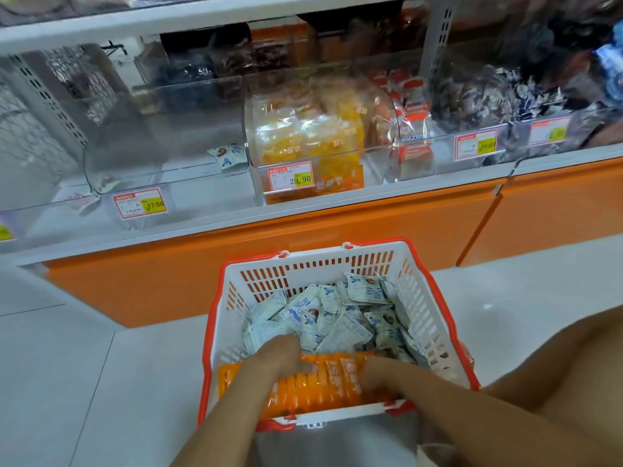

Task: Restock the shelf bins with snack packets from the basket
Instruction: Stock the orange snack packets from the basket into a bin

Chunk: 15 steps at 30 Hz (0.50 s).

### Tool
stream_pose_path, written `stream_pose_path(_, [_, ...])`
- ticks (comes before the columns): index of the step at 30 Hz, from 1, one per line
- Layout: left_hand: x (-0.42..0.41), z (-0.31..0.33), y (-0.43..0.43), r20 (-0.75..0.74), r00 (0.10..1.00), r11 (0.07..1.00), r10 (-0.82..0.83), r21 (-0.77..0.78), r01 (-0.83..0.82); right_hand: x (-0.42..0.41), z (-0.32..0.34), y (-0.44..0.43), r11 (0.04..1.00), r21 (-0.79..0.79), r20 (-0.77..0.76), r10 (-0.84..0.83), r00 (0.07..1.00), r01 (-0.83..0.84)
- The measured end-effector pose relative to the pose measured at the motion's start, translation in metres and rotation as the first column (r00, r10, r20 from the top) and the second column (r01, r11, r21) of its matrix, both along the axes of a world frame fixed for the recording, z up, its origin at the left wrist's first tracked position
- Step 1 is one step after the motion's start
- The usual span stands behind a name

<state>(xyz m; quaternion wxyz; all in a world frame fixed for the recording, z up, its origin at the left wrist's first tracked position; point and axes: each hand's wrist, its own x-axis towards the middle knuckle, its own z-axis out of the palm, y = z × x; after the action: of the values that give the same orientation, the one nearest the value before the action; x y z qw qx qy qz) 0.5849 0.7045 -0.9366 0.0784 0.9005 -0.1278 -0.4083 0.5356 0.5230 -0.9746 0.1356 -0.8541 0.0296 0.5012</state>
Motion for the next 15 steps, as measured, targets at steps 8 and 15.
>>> stream_pose_path(8, [0.000, -0.006, -0.014, 0.003, 0.981, 0.948, 0.192, -0.258, -0.184, -0.010, 0.009, 0.011, 0.867, 0.322, 0.301, -0.474, 0.827, 0.380])
stream_pose_path(15, [0.004, -0.012, -0.001, -0.004, 0.950, 0.919, 0.314, -0.252, -0.305, -0.005, 0.009, 0.011, 0.581, 0.611, 0.106, -0.733, 0.672, 0.538])
